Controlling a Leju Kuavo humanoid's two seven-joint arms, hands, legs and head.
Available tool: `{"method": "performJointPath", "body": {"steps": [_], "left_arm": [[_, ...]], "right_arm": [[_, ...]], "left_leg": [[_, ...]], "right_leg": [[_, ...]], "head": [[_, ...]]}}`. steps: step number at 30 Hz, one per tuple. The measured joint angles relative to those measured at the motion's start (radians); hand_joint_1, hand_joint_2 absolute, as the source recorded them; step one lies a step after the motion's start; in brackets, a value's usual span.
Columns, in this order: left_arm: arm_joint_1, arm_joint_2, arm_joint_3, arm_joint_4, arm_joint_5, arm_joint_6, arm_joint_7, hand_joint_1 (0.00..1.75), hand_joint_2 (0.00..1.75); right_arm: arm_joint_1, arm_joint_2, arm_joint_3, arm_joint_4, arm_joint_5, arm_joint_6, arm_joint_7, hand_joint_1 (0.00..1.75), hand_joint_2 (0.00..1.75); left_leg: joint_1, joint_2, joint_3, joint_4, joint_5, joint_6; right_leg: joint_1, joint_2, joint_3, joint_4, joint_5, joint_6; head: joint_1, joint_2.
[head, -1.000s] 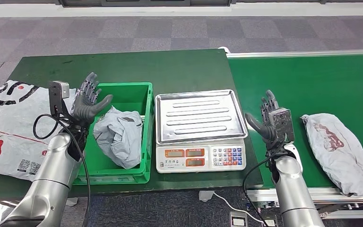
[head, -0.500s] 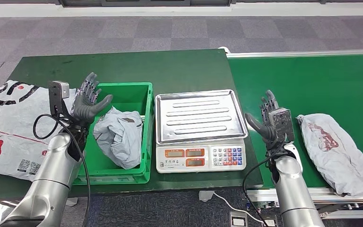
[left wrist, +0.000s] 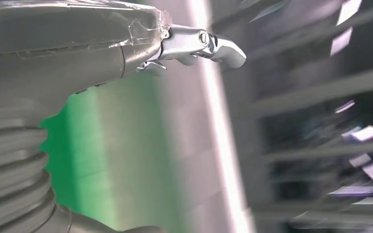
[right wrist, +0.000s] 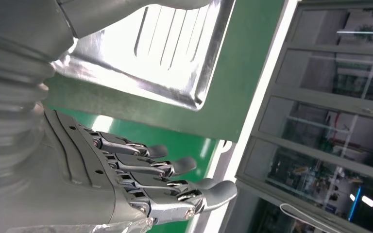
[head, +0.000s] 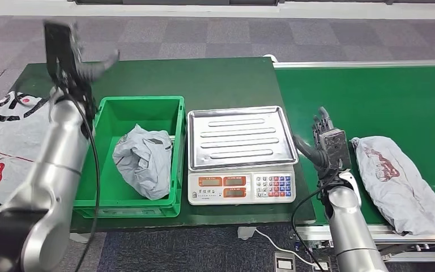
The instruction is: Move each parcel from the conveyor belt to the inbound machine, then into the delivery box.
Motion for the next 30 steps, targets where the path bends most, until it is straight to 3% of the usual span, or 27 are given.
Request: {"method": "performJointPath", "body": {"steps": [2, 4, 12, 18, 22, 27, 30], "left_arm": [[-0.083, -0.01, -0.019, 0.032, -0.005, 0.01, 0.001, 0.0, 1.75], [-0.116, -0.018, -0.032, 0.049, -0.004, 0.012, -0.005, 0.0, 1.75], [-0.136, -0.034, -0.05, 0.086, -0.006, 0.011, -0.013, 0.0, 1.75], [-0.138, -0.042, -0.053, 0.104, -0.013, 0.008, -0.013, 0.0, 1.75], [-0.138, -0.048, -0.053, 0.113, 0.011, -0.019, -0.007, 0.0, 1.75], [-0.107, -0.083, -0.053, 0.117, 0.112, -0.16, -0.024, 0.0, 1.75], [-0.066, -0.111, -0.056, 0.1, 0.143, -0.177, -0.026, 0.0, 1.75]], "right_arm": [[0.001, 0.002, 0.006, 0.002, 0.0, -0.001, -0.002, 0.0, 1.75], [0.001, 0.002, 0.007, 0.003, 0.0, -0.002, -0.002, 0.0, 1.75], [0.005, 0.002, 0.007, 0.003, 0.001, -0.011, 0.004, 0.0, 1.75], [0.007, 0.002, 0.007, 0.003, 0.04, -0.07, 0.024, 0.0, 1.75], [0.012, 0.0, 0.007, 0.003, 0.1, -0.166, 0.043, 0.0, 1.75], [0.025, -0.024, -0.022, 0.012, 0.207, -0.342, 0.064, 0.0, 1.75], [0.036, -0.036, -0.058, 0.02, 0.241, -0.37, 0.062, 0.0, 1.75]], "left_leg": [[-0.001, 0.0, 0.002, -0.001, 0.0, 0.0], [-0.002, 0.001, 0.003, -0.001, 0.0, 0.001], [-0.003, 0.004, 0.003, -0.001, 0.001, 0.0], [-0.003, 0.005, 0.003, -0.001, 0.001, 0.0], [-0.003, 0.006, 0.003, -0.001, 0.001, 0.0], [-0.003, 0.003, 0.003, -0.001, 0.001, 0.001], [-0.004, 0.004, 0.003, -0.001, 0.0, 0.003]], "right_leg": [[-0.002, 0.001, 0.001, 0.0, 0.0, 0.0], [-0.003, 0.002, 0.001, 0.0, 0.0, 0.001], [-0.002, 0.006, 0.0, 0.0, 0.002, 0.001], [-0.002, 0.007, 0.0, 0.0, 0.002, 0.001], [-0.003, 0.007, -0.001, 0.0, 0.002, 0.001], [-0.004, 0.005, 0.001, 0.0, 0.002, 0.002], [-0.005, 0.006, 0.001, 0.0, 0.002, 0.004]], "head": [[0.0, 0.0], [0.0, 0.0], [0.0, 0.0], [0.0, 0.0], [0.0, 0.0], [0.0, 0.0], [0.0, 0.0]]}}
